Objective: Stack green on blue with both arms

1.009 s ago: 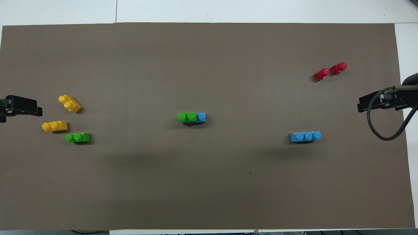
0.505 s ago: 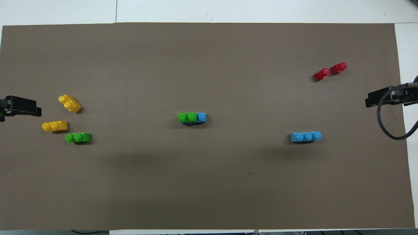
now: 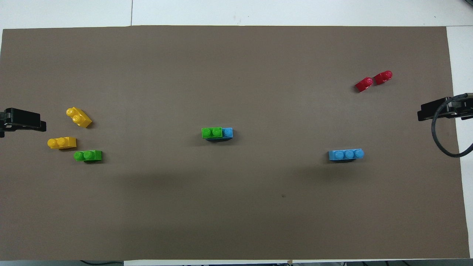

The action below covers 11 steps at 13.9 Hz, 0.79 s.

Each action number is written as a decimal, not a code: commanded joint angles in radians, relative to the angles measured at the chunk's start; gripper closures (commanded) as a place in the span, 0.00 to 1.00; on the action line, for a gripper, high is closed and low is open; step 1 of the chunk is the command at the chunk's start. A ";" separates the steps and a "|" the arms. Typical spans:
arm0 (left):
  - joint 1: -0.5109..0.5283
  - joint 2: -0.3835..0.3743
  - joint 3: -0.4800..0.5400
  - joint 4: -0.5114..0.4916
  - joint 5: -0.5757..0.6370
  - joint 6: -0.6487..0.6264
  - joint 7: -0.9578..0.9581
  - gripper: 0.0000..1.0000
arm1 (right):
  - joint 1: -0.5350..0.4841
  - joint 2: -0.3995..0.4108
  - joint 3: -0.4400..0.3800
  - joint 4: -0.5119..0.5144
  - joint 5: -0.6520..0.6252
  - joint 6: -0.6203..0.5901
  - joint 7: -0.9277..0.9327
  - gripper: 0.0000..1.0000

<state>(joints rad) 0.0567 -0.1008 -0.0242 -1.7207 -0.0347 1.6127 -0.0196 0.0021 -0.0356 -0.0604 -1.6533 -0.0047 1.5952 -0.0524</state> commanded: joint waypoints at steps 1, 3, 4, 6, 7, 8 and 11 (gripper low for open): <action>0.018 0.041 -0.002 0.084 0.006 -0.051 0.004 0.00 | -0.017 -0.013 0.020 -0.011 -0.008 0.015 -0.014 0.00; 0.018 0.056 -0.002 0.125 0.007 -0.077 0.004 0.00 | -0.014 -0.015 0.020 -0.011 -0.008 0.014 -0.012 0.00; 0.017 0.070 -0.002 0.134 0.007 -0.086 0.004 0.00 | -0.013 -0.015 0.020 -0.011 -0.008 0.015 -0.012 0.00; 0.017 0.087 -0.002 0.153 0.009 -0.088 0.004 0.00 | -0.013 -0.015 0.020 -0.011 -0.009 0.015 -0.012 0.00; 0.017 0.087 -0.002 0.153 0.012 -0.086 0.004 0.00 | -0.013 -0.016 0.020 -0.014 -0.012 0.015 -0.010 0.00; 0.014 0.087 -0.003 0.153 0.013 -0.085 0.004 0.00 | -0.013 -0.017 0.020 -0.014 -0.020 0.015 -0.010 0.00; 0.012 0.087 -0.002 0.148 0.013 -0.085 0.004 0.00 | -0.013 -0.020 0.020 -0.019 -0.021 0.015 -0.010 0.00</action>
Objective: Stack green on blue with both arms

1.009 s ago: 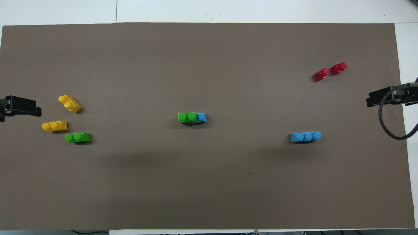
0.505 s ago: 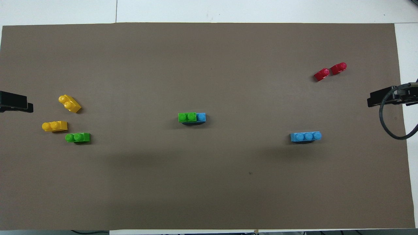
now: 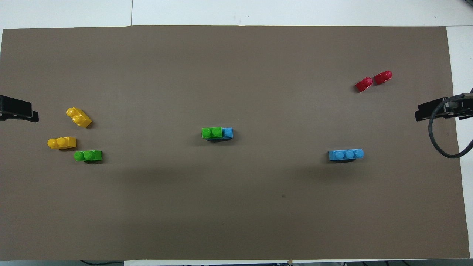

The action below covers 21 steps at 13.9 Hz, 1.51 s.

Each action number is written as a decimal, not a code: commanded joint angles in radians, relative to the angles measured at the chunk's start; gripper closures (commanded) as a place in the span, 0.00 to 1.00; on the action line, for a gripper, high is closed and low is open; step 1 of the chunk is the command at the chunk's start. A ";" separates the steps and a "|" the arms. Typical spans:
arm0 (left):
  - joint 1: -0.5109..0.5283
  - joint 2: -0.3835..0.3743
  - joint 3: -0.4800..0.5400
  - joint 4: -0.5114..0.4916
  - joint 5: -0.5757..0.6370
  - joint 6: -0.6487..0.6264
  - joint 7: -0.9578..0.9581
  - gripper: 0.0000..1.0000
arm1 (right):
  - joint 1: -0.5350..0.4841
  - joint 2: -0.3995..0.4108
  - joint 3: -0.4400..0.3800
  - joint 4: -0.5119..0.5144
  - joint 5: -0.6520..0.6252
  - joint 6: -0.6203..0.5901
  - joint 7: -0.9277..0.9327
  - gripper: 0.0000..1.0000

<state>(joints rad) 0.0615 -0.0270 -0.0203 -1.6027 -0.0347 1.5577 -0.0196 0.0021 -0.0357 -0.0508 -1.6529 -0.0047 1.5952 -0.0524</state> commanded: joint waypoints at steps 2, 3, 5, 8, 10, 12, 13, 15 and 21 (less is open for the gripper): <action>0.008 0.012 -0.006 0.027 0.013 -0.030 0.004 0.00 | -0.013 -0.021 0.011 -0.021 -0.021 0.011 -0.010 0.00; 0.008 0.012 -0.007 0.026 0.013 -0.030 0.006 0.00 | -0.014 -0.021 0.011 -0.021 -0.021 0.009 -0.010 0.00; 0.006 0.009 -0.007 0.021 0.013 -0.033 0.006 0.00 | -0.014 -0.023 0.009 -0.024 -0.021 0.009 -0.010 0.00; 0.006 0.007 -0.006 0.020 0.015 -0.034 0.007 0.00 | -0.014 -0.023 0.011 -0.027 -0.021 0.008 -0.010 0.00; 0.006 0.007 -0.006 0.020 0.015 -0.034 0.007 0.00 | -0.016 -0.023 0.009 -0.027 -0.021 0.005 -0.010 0.00; 0.003 0.006 -0.006 0.012 0.015 -0.031 0.006 0.00 | -0.017 -0.023 0.009 -0.027 -0.021 0.006 -0.009 0.00; 0.003 0.004 -0.006 0.010 0.015 -0.030 0.007 0.00 | -0.016 -0.023 0.009 -0.027 -0.021 0.006 -0.010 0.00; 0.009 0.001 -0.007 0.006 0.015 -0.025 0.009 0.00 | -0.016 -0.024 0.009 -0.030 -0.021 0.005 -0.009 0.00; 0.011 -0.001 -0.006 0.000 0.016 -0.001 0.013 0.00 | -0.019 -0.030 0.011 -0.041 -0.021 0.014 0.006 0.00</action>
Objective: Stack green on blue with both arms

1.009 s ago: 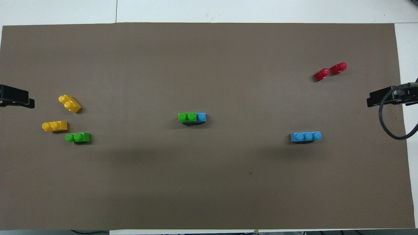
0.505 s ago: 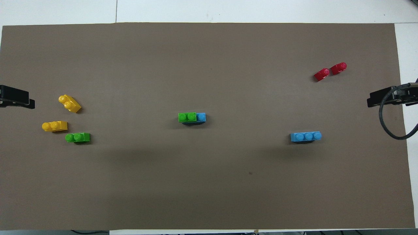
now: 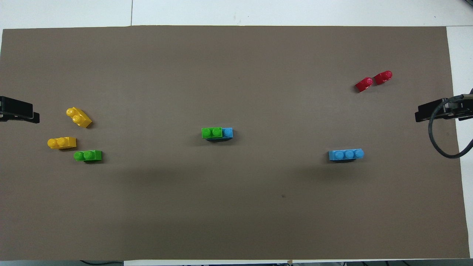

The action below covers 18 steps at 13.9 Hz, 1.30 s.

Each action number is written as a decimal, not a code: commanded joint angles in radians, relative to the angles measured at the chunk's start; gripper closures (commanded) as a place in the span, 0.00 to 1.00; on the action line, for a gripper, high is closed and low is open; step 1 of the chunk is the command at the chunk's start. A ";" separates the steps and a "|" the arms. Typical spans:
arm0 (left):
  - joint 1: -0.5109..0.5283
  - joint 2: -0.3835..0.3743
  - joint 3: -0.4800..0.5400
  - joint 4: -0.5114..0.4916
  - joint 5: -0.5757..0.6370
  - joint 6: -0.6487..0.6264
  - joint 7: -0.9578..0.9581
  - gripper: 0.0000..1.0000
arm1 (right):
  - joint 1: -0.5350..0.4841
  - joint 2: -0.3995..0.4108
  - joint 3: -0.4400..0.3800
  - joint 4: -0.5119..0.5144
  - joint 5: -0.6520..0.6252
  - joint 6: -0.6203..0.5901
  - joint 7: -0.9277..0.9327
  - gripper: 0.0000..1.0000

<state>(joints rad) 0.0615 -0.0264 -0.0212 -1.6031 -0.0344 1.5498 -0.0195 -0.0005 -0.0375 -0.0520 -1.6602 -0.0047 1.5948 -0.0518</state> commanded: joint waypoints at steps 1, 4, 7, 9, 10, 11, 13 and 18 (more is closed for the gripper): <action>0.011 -0.001 -0.005 -0.004 0.016 0.012 0.013 0.00 | -0.016 -0.028 0.012 -0.033 -0.021 0.016 0.012 0.00; 0.011 -0.001 -0.005 -0.005 0.018 0.018 0.012 0.00 | -0.016 -0.028 0.012 -0.035 -0.021 0.016 0.013 0.00; 0.011 -0.001 -0.005 -0.006 0.018 0.024 0.012 0.00 | -0.021 -0.030 0.012 -0.036 -0.021 0.016 0.013 0.00; 0.011 -0.001 -0.005 -0.006 0.018 0.021 0.012 0.00 | -0.019 -0.030 0.012 -0.036 -0.021 0.017 0.017 0.00; 0.011 -0.001 -0.005 -0.005 0.016 0.021 0.012 0.00 | -0.016 -0.030 0.012 -0.041 -0.021 0.017 0.023 0.00; 0.011 0.000 -0.005 -0.005 0.016 0.021 0.012 0.00 | -0.016 -0.035 0.012 -0.047 -0.021 0.019 0.023 0.00; 0.009 -0.001 -0.005 -0.005 0.018 0.019 0.012 0.00 | -0.013 -0.036 0.012 -0.055 -0.021 0.030 0.023 0.00; 0.009 -0.001 -0.005 -0.005 0.016 0.023 0.012 0.00 | -0.016 -0.045 0.012 -0.067 -0.021 0.027 0.027 0.00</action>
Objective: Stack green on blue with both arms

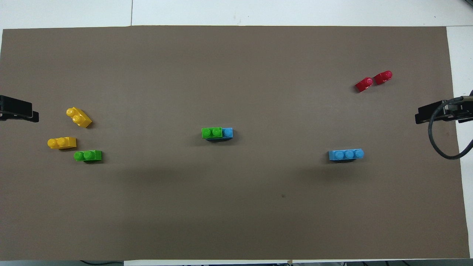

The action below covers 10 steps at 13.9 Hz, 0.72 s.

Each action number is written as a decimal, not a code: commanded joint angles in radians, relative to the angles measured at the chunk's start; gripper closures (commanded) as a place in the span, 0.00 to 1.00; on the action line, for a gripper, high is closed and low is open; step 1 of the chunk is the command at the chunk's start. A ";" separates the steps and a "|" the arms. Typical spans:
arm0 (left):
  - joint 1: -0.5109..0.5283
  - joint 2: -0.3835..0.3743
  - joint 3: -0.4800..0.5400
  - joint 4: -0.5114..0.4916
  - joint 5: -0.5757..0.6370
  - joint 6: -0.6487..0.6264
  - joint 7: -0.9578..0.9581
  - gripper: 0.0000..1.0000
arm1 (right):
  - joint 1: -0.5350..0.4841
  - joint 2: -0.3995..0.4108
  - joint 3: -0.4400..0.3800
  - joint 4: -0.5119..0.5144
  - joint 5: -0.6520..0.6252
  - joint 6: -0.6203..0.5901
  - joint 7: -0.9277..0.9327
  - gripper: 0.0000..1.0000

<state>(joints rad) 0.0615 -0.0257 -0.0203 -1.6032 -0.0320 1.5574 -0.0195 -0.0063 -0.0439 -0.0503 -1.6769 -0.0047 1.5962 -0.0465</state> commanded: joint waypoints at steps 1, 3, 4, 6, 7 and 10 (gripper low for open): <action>0.009 -0.002 -0.006 -0.004 0.015 0.015 0.012 0.00 | -0.012 -0.042 0.010 -0.058 -0.020 0.024 0.022 0.00; 0.011 -0.002 -0.006 -0.006 0.015 0.016 0.012 0.00 | -0.014 -0.050 0.010 -0.073 -0.020 0.027 0.020 0.00; 0.011 -0.003 -0.006 -0.006 0.015 0.018 0.012 0.00 | -0.017 -0.050 0.009 -0.073 -0.021 0.028 0.019 0.00; 0.011 -0.003 -0.006 -0.011 0.015 0.021 0.012 0.00 | -0.020 -0.050 0.009 -0.073 -0.020 0.028 0.016 0.00; 0.011 -0.003 -0.006 -0.012 0.015 0.021 0.012 0.00 | -0.020 -0.050 0.007 -0.073 -0.020 0.028 0.016 0.00; 0.011 -0.005 -0.006 -0.012 0.015 0.021 0.012 0.00 | -0.015 -0.050 0.007 -0.075 -0.020 0.028 0.022 0.00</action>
<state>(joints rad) 0.0615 -0.0256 -0.0202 -1.6039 -0.0319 1.5596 -0.0195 -0.0115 -0.0618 -0.0540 -1.7107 -0.0047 1.5962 -0.0456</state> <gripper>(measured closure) 0.000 0.000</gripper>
